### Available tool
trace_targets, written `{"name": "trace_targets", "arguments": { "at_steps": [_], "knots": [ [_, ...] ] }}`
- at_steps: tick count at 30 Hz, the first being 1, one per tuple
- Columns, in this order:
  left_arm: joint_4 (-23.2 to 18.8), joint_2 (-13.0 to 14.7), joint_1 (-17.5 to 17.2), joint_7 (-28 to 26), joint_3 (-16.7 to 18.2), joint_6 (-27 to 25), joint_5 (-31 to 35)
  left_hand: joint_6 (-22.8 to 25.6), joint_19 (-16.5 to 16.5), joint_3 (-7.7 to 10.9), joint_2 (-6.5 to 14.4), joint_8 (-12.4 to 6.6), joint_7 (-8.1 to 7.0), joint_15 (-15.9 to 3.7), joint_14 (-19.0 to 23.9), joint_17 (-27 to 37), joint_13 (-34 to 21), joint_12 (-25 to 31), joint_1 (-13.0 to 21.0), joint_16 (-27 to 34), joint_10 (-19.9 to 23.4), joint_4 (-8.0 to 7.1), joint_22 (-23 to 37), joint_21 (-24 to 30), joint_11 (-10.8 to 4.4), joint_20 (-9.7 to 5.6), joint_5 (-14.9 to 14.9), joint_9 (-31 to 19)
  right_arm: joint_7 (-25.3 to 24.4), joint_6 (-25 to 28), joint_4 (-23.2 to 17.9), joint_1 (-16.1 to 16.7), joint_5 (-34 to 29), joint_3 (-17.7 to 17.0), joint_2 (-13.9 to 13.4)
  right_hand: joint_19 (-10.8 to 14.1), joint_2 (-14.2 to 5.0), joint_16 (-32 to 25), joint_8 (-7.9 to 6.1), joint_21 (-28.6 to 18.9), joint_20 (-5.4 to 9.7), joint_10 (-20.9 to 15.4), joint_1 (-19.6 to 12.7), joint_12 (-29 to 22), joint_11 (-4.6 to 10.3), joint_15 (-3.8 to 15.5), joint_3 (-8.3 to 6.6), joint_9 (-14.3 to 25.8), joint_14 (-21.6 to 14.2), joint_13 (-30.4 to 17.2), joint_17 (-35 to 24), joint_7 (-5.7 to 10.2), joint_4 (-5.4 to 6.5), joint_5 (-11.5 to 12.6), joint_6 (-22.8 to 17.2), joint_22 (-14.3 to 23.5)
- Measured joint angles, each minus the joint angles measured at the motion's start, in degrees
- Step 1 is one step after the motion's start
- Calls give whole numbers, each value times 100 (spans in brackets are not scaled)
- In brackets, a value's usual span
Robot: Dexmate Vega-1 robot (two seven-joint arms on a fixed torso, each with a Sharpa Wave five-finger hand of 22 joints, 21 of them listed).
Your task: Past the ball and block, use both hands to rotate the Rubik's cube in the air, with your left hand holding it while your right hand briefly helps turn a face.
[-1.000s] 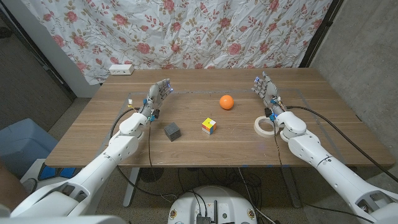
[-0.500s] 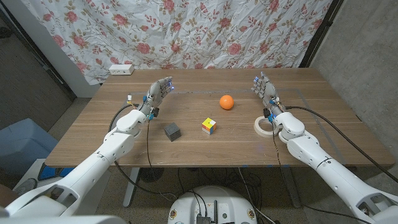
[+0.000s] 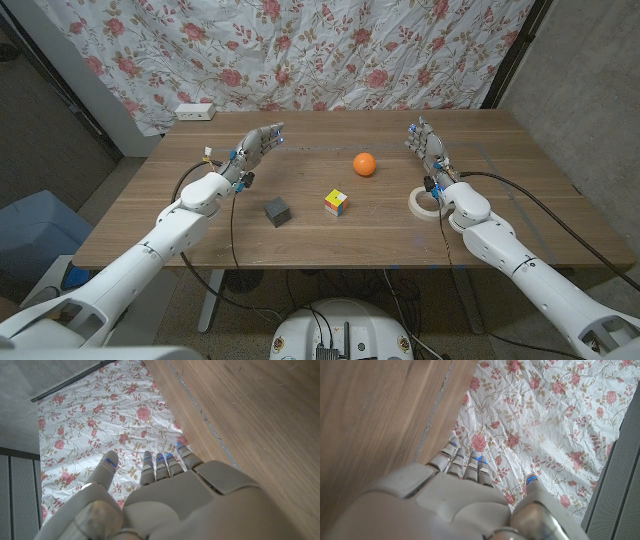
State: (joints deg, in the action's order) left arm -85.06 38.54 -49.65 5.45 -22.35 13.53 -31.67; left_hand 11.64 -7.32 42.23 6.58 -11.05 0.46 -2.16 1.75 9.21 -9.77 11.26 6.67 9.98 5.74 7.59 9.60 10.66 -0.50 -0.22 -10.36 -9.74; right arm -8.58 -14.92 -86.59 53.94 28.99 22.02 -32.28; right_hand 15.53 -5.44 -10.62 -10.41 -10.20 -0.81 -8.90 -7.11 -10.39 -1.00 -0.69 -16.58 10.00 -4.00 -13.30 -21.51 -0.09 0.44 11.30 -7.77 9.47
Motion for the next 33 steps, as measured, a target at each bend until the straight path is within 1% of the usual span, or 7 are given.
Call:
{"name": "trace_targets", "arguments": {
  "at_steps": [1,5,11,18,23,30,33],
  "knots": [
    [-119,108,-21,31,-8,-41,31,11,-9,6,25,0,-11,8,8,0,0,0,48,0,9,38,0,0,9,-8,0,0,-26,0,-34,25,-29,-4,-16,0,0,0,0,0,0,0,0,0,0,22,-14,0,-23,0,0,0,-14,0,0,0],
    [-289,243,-57,54,-17,-126,118,123,-33,35,68,0,-40,21,22,0,-15,32,152,0,104,175,0,0,-5,14,0,0,-49,0,-111,81,-48,-19,-44,1,0,0,0,-20,1,0,0,-20,0,40,-21,0,-41,27,13,0,-21,0,0,0],
    [-604,478,-126,93,-27,-250,238,212,-70,45,112,-10,-69,21,21,0,-25,45,242,0,163,232,0,0,-63,-8,0,0,-60,-2,-189,147,-82,-26,-70,32,0,0,0,-20,32,0,0,-24,0,41,-45,0,-40,29,41,2,-45,0,2,0],
    [-873,676,-178,133,-31,-372,412,283,-101,45,-5,-44,-139,21,21,-1,-25,45,393,0,224,314,0,0,-124,21,0,0,-73,-27,-250,195,-139,-25,-88,32,0,0,0,-20,32,32,0,-24,31,61,-59,-1,-20,56,80,32,-59,0,32,-1],
    [-1134,897,-192,172,-59,-434,606,386,-123,73,-101,-44,-243,21,21,28,-25,45,576,0,306,354,0,0,-312,-1,0,0,-75,-96,-255,230,-151,-25,-77,32,0,0,0,-19,31,31,0,-24,31,60,-68,-1,-20,80,105,32,-68,0,32,-1],
    [-1293,1045,-156,316,-100,-502,855,435,-162,86,-183,-44,-337,21,21,28,-25,44,718,0,364,366,0,0,-431,22,-1,-7,-79,-151,-253,278,-152,-33,-43,32,0,0,0,-19,31,11,0,-24,51,60,-68,-1,-20,86,106,32,-68,0,32,-1],
    [-1439,1179,-87,403,-154,-551,1052,474,-162,98,-223,-87,-376,21,21,28,-24,45,803,0,376,378,1,0,-504,22,-27,-28,-101,-184,-253,318,-152,-54,-41,32,0,-7,0,-19,31,11,0,-24,51,60,-68,-1,-20,107,129,32,-68,0,32,-1]
  ]
}}
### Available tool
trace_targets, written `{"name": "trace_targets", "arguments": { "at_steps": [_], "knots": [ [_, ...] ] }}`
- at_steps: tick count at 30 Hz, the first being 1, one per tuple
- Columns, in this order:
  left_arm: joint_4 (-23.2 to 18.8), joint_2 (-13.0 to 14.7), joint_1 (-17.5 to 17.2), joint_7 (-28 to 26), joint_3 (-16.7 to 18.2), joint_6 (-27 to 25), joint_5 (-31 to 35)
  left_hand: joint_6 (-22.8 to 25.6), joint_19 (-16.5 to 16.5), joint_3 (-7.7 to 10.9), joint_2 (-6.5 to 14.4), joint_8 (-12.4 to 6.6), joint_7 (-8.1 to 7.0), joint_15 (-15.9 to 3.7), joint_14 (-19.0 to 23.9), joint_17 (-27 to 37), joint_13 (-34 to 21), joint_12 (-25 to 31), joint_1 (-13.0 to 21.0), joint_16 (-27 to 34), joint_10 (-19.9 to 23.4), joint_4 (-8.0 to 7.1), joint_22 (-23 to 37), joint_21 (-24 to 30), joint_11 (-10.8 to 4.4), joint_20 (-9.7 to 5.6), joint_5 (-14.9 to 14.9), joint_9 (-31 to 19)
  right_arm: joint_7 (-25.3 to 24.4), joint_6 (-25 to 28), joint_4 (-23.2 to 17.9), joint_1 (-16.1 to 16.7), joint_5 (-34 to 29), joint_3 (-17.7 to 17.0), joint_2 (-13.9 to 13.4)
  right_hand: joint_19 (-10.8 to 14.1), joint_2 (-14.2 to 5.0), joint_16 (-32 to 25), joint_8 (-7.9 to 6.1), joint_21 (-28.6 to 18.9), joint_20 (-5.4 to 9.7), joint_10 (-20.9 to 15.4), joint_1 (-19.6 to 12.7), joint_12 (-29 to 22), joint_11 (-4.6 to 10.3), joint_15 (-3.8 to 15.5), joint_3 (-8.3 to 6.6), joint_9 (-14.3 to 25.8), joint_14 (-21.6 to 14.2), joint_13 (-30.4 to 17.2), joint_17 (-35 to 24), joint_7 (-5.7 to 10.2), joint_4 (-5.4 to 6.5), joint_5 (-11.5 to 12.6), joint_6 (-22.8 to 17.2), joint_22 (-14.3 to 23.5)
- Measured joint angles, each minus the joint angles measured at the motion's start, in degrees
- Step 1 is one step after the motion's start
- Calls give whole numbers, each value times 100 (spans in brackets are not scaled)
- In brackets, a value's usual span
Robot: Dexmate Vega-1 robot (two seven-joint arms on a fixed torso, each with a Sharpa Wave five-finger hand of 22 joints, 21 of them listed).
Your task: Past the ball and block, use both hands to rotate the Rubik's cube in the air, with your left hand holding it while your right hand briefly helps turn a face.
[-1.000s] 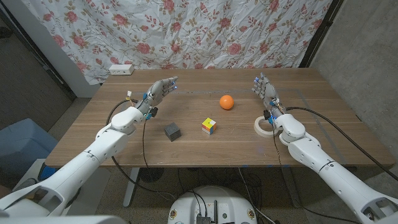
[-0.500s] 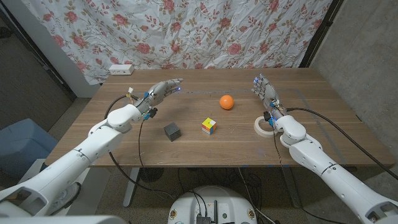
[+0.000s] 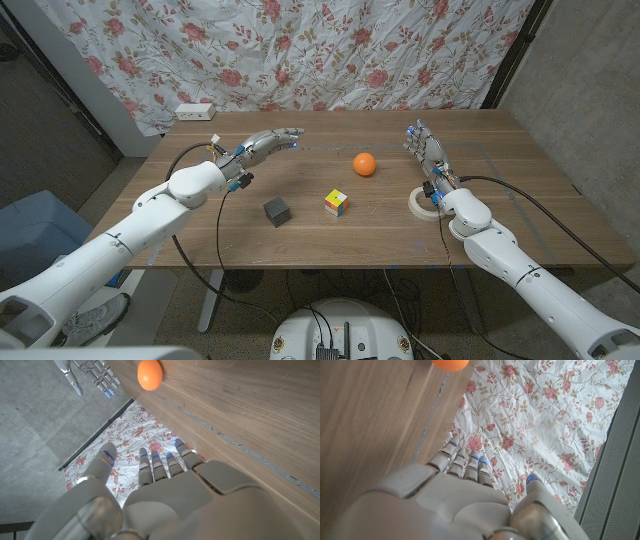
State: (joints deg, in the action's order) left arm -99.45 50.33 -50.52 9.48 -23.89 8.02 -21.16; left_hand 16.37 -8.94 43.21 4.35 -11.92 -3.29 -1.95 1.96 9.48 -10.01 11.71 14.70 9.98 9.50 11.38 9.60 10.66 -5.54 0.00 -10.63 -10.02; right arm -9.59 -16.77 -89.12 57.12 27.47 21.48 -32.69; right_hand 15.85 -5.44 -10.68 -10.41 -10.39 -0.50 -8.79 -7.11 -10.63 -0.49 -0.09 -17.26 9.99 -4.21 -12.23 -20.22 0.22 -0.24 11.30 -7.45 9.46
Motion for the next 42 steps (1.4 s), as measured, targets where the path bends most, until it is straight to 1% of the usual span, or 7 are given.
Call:
{"name": "trace_targets", "arguments": {
  "at_steps": [4,10,11,22,24,34,42],
  "knots": [
    [-72,66,37,92,-31,-56,228,-9,0,12,-48,0,-73,0,0,0,0,0,81,0,41,12,0,0,-41,0,0,0,-16,-13,-26,40,-4,-18,-4,0,0,-14,0,0,0,0,0,0,0,0,0,0,0,0,3,0,0,0,0,0],
    [-72,66,37,233,-31,-144,579,-40,0,12,-101,0,-102,0,0,0,0,0,147,0,103,12,0,0,-102,0,0,0,-16,-13,-68,97,-4,-47,-31,0,0,-13,0,0,0,0,0,0,0,0,0,0,0,0,3,0,0,0,0,0],
    [-406,328,259,263,-205,-164,648,-41,0,12,-125,0,-103,0,0,0,0,0,171,0,103,12,0,0,-102,0,0,0,-43,-52,-78,113,-13,-56,-37,0,0,-13,0,0,0,0,0,0,0,0,0,0,0,0,3,0,0,0,0,0],
    [-767,538,527,564,-382,-397,1311,-71,-20,12,-268,29,-155,-17,18,-1,1,0,314,0,175,12,0,0,-174,21,0,1,-63,-97,-147,239,-14,-130,-112,0,0,-13,0,0,0,0,0,0,-1,-1,0,0,0,27,42,0,0,0,0,0],
    [-813,561,562,634,-405,-445,1456,-113,-39,12,-336,46,-196,-31,31,-1,-25,0,382,0,185,11,0,0,-184,38,0,1,-63,-100,-157,255,-14,-142,-128,0,0,-13,0,0,0,0,0,0,-1,-1,0,0,0,27,57,0,0,0,0,0],
    [-1104,658,773,857,-545,-613,1970,-113,-58,12,-486,49,-195,-15,15,-1,-27,0,532,0,152,11,0,0,-217,17,0,1,-15,-112,-220,334,18,-215,-232,0,0,-13,0,0,-1,0,0,0,-1,-1,-24,0,0,52,81,0,-24,0,0,0],
    [-1328,710,1017,1204,-706,-762,2480,-51,65,12,-607,21,-255,-9,9,-1,-27,0,712,0,174,11,0,-38,-256,-41,-44,2,23,-112,-231,366,46,-258,-278,0,-31,-34,0,0,-1,0,31,0,-1,-1,-24,-1,0,52,82,0,-24,0,0,0]
  ]
}}
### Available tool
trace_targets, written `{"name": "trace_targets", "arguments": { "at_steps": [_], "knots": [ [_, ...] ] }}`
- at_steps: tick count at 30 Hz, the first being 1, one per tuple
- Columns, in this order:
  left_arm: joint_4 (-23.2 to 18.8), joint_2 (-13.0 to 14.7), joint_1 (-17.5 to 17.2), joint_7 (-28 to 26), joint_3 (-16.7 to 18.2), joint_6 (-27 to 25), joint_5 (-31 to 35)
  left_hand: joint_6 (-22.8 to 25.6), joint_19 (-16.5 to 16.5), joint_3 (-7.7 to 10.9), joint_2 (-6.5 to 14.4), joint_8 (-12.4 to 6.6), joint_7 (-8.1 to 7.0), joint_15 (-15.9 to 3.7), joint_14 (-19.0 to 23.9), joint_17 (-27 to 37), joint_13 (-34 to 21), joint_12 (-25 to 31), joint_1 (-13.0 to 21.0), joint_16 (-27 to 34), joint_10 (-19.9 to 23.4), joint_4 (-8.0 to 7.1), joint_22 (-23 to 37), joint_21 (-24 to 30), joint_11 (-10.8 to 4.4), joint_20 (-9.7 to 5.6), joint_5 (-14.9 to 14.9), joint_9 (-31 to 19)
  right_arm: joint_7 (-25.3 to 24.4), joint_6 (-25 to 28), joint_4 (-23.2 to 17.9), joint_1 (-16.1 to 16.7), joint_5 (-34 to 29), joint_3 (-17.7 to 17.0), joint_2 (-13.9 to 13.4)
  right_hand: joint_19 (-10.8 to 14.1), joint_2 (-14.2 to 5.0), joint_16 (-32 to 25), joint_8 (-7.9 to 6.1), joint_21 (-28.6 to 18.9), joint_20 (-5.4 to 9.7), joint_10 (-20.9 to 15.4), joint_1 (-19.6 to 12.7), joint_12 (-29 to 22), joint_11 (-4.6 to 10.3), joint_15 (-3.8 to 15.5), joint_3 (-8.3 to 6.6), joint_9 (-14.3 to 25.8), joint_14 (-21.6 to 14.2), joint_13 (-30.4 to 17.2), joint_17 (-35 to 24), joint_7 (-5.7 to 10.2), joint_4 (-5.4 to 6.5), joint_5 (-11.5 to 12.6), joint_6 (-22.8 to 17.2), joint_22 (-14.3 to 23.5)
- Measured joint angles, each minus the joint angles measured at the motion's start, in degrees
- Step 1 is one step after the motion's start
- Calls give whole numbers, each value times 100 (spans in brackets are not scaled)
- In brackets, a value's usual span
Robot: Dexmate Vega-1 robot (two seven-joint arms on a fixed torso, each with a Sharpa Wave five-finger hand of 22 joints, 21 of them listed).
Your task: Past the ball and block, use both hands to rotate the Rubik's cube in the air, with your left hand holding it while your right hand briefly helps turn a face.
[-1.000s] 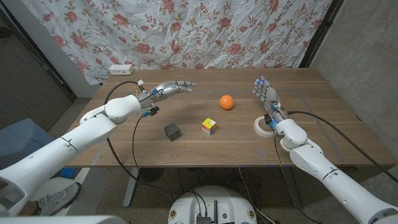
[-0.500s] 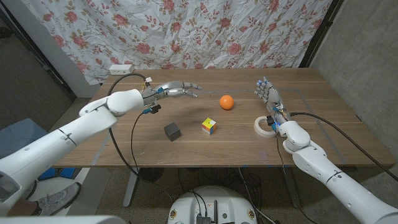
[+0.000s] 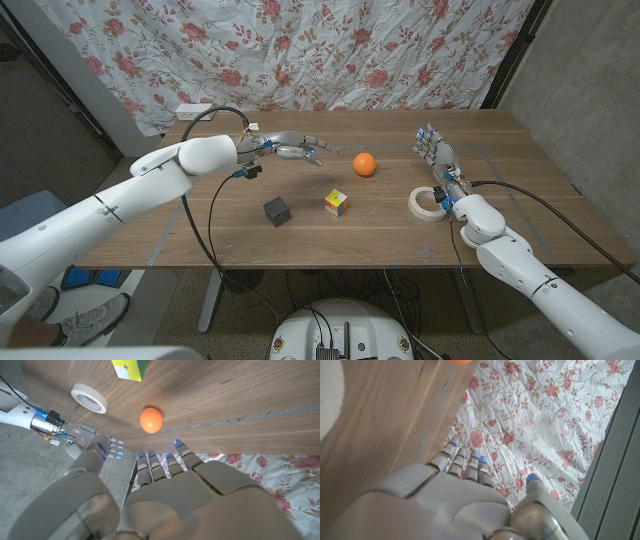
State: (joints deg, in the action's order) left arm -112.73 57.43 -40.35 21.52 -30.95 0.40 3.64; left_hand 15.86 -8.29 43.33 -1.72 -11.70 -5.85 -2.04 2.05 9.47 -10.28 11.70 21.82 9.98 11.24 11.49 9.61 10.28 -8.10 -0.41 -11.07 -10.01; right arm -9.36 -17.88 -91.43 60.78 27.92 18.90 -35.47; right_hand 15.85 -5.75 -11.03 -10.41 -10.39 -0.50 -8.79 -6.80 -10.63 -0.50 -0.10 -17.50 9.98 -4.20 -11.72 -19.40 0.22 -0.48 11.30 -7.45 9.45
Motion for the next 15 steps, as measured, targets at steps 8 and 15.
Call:
{"name": "trace_targets", "arguments": {
  "at_steps": [8,15],
  "knots": [
    [-222,35,174,330,-128,-159,468,32,30,0,-98,0,-31,0,0,0,0,0,98,0,0,0,0,0,-62,-30,0,0,21,2,2,30,26,-30,-23,0,-2,0,0,0,0,0,2,0,0,0,0,0,0,29,27,32,0,0,-32,0],
    [-475,71,258,563,-232,-290,839,32,60,0,-143,0,-31,0,0,0,1,0,189,0,0,0,0,0,-61,-18,0,0,28,-29,30,58,29,-50,-36,0,-60,0,0,0,0,0,62,0,0,0,-25,0,0,29,26,31,25,0,-32,0]
  ]
}}
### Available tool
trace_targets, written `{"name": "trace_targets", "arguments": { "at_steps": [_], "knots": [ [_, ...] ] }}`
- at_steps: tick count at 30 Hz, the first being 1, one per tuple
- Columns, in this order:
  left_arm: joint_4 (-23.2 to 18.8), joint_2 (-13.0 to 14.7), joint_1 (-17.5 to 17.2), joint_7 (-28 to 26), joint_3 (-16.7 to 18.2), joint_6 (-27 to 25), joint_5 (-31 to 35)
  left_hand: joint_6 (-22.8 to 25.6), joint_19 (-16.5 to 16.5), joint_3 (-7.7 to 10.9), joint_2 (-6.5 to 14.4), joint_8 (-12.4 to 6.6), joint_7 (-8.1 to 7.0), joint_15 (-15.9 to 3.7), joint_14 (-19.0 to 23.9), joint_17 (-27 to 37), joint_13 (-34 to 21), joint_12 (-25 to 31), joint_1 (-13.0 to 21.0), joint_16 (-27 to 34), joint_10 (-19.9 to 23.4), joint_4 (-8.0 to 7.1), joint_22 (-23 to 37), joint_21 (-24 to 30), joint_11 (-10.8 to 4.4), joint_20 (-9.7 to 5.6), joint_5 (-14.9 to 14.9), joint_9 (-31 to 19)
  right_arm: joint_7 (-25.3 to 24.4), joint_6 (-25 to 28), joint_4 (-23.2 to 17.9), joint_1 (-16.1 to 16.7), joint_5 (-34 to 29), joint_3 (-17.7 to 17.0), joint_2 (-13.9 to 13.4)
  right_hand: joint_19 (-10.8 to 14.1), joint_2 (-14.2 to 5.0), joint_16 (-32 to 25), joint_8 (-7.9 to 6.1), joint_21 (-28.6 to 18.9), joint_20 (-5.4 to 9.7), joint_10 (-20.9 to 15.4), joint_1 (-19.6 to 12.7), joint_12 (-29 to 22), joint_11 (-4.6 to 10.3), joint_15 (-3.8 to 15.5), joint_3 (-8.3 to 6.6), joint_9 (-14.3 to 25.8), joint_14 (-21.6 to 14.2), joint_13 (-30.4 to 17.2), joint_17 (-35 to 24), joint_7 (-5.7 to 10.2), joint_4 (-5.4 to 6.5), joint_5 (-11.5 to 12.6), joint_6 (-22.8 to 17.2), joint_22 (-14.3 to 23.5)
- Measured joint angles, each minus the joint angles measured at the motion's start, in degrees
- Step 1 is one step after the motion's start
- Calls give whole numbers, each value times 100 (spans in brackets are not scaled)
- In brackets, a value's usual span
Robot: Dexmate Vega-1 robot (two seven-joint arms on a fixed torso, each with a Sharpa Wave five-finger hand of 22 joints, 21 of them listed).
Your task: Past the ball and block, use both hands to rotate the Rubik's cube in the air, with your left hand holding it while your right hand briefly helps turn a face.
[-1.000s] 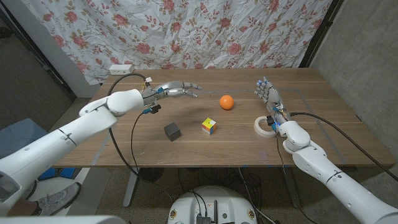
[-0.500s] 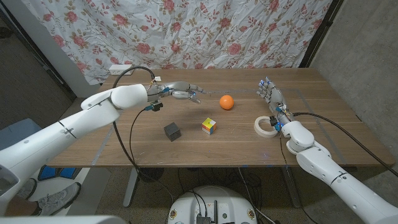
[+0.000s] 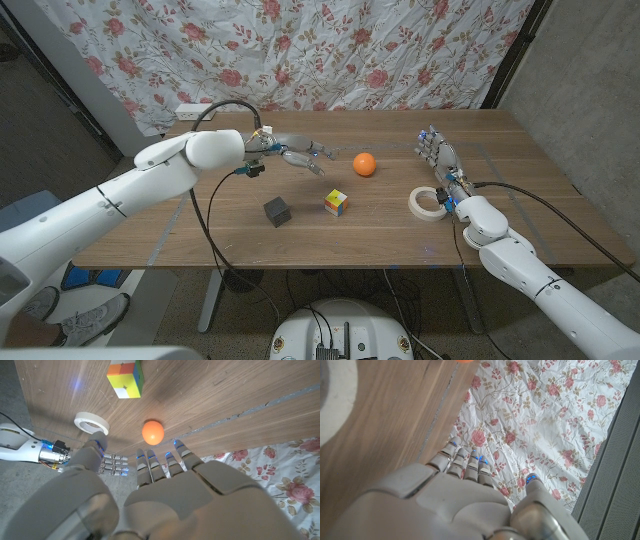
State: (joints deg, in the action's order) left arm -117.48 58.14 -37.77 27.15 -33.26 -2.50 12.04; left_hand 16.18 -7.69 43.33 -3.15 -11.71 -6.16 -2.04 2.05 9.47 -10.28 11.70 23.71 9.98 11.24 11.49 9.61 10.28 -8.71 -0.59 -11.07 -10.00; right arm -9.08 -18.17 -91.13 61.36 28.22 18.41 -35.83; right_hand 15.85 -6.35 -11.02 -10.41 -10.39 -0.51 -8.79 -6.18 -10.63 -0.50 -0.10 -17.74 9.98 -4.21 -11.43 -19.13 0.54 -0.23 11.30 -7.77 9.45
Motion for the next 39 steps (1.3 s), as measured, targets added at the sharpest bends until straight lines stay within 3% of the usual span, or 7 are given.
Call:
{"name": "trace_targets", "arguments": {
  "at_steps": [19,39],
  "knots": [
    [-403,-81,102,512,-270,-202,1274,-157,246,0,-257,29,-91,31,-31,0,0,-28,256,0,-31,0,0,-33,-30,59,0,1,-44,-82,-50,191,1,-110,-59,0,76,0,0,0,0,0,75,0,0,0,1,0,0,25,80,62,0,44,1,0],
    [-516,-602,169,888,-674,-398,2686,-195,329,-24,-429,28,-112,9,-9,-1,1,-48,475,22,-41,-24,0,-33,-102,143,27,1,-29,-99,6,256,93,-186,-90,0,76,0,0,0,0,0,74,0,0,0,-31,0,0,24,133,134,-32,44,-30,0]
  ]
}}
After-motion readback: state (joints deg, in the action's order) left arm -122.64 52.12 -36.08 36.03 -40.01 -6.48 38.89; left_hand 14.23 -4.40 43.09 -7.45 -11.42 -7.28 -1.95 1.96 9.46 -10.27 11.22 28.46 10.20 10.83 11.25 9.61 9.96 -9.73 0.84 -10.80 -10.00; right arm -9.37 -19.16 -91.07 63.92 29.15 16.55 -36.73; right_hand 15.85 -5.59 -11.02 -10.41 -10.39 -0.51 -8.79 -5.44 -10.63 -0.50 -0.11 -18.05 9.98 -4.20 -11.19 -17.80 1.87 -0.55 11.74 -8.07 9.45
